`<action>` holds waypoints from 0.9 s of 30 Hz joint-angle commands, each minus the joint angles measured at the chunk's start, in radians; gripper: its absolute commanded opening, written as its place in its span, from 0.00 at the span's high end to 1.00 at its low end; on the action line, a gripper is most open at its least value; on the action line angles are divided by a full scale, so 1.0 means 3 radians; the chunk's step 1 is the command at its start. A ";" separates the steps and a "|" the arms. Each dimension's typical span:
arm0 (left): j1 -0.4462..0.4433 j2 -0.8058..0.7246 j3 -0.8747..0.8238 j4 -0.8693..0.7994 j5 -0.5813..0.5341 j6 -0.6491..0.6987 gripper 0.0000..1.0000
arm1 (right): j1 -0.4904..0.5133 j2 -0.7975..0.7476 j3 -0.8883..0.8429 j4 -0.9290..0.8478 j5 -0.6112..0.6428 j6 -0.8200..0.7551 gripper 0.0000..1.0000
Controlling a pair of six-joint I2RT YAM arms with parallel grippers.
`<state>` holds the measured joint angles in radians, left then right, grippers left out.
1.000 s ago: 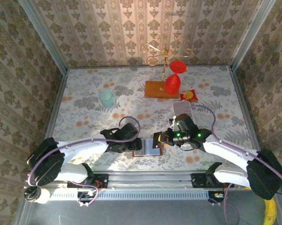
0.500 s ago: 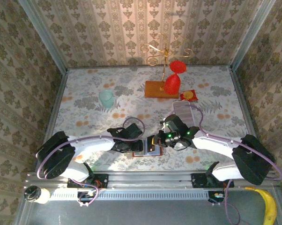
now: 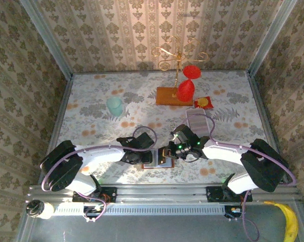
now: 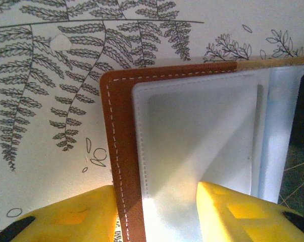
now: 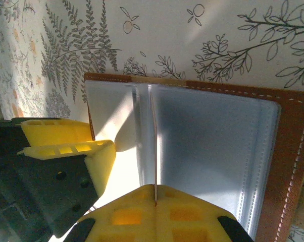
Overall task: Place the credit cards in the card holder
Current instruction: Insert the credit card into the card slot.
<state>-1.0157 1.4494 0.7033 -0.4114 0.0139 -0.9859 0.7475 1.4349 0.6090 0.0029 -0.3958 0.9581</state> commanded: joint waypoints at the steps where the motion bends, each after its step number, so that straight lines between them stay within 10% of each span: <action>1: -0.0029 0.0072 -0.0007 -0.0035 0.0097 0.0009 0.57 | 0.0034 0.0058 0.0056 0.0127 0.0112 0.0093 1.00; 27: -0.0028 0.0066 -0.0064 0.0019 0.0125 -0.0012 0.65 | 0.0069 0.0080 -0.0255 0.0585 0.0342 0.0415 1.00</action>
<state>-1.0157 1.4513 0.7025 -0.3828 0.0406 -0.9867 0.7574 1.4540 0.5491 0.1436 -0.3218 1.0538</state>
